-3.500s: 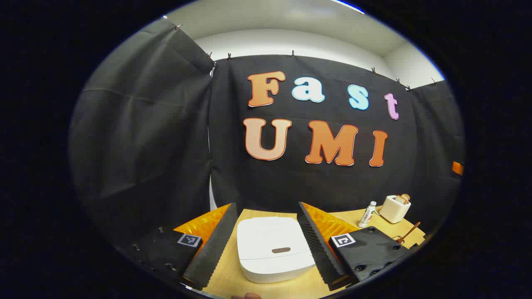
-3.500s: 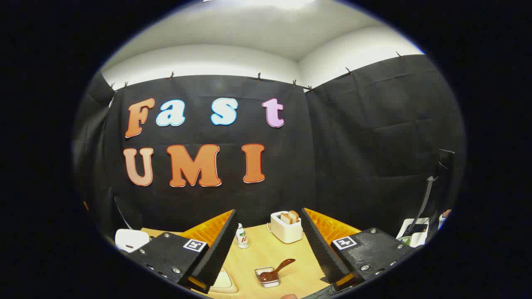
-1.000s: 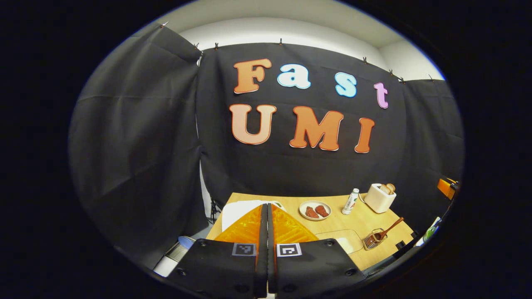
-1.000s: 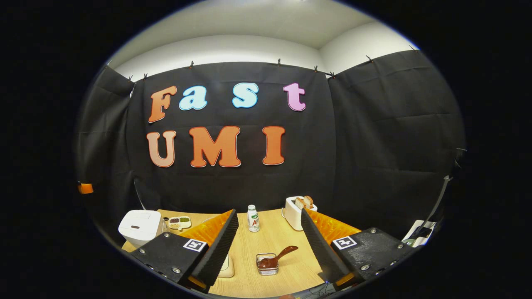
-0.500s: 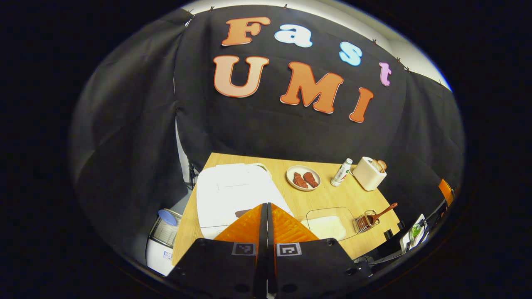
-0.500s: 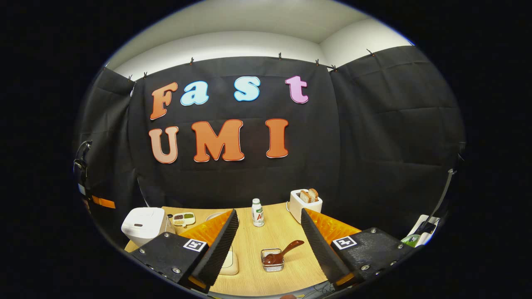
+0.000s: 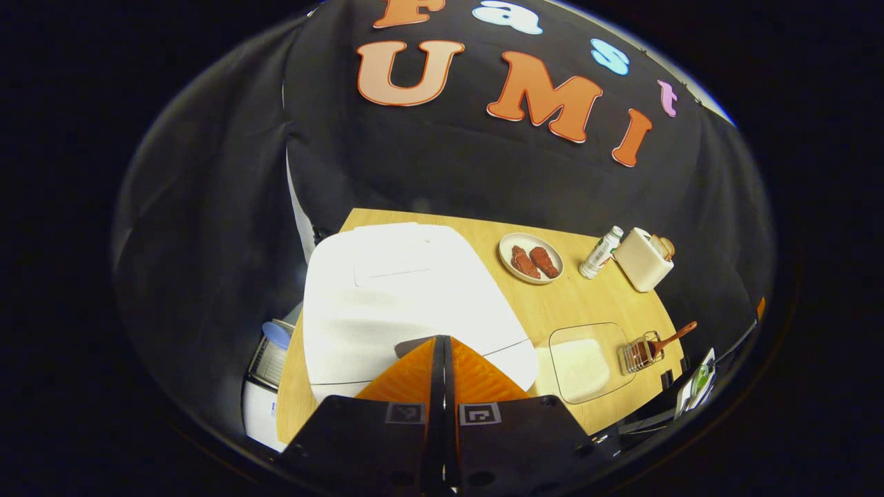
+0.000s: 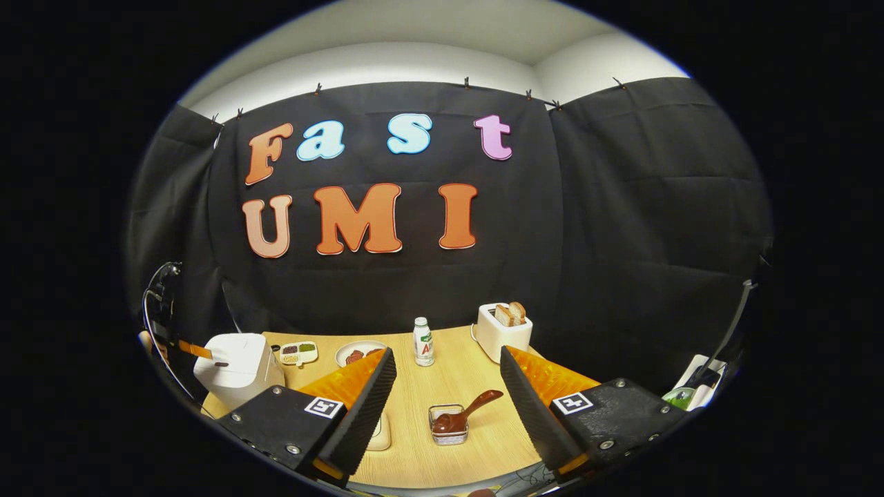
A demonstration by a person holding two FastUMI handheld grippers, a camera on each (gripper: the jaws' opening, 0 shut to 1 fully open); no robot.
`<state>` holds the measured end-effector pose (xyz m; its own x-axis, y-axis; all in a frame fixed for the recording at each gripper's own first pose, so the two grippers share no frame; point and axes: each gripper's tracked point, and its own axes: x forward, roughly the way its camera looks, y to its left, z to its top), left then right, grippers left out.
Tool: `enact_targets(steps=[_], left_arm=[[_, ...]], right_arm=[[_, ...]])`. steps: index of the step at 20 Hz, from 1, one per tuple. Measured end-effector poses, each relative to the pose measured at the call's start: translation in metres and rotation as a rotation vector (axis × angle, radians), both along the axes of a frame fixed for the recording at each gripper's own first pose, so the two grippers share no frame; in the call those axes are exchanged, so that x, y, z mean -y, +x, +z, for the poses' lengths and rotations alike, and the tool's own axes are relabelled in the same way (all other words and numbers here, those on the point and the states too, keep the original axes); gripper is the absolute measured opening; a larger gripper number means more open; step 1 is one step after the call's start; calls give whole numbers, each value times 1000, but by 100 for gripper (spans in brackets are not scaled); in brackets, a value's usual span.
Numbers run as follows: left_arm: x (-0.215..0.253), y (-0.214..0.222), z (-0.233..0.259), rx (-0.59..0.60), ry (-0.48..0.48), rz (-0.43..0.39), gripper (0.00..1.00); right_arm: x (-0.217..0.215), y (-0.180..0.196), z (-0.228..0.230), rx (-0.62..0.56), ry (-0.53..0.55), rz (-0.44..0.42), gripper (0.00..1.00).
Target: Close the left gripper, press the button to open the rice cooker; take a wooden spoon from the chopstick holder with the right hand, scoop a spoonful of rice and pour it into the rice cooker, then put the wooden spoon back into the chopstick holder.
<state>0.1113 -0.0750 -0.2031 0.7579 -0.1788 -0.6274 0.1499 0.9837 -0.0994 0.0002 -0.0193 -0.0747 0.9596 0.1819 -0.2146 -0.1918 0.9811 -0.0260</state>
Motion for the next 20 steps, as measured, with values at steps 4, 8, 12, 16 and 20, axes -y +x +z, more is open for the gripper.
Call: enact_targets(steps=[4,8,12,16,20], left_arm=[[0,9,-13,-17,0,12,5],[1,9,-27,-49,-13,12,5],[3,15,-33,-68,-32,20,5],[4,15,-39,-104,-69,14,5],[-1,17,-43,-92,-7,10,5]], right_arm=[[1,1,-2,-6,-4,-8,95],[-7,3,-1,-11,6,0,95],[-13,3,-9,-26,-20,15,95],[-23,0,-17,-50,-9,35,95],[-27,-4,-16,-54,9,44,95]])
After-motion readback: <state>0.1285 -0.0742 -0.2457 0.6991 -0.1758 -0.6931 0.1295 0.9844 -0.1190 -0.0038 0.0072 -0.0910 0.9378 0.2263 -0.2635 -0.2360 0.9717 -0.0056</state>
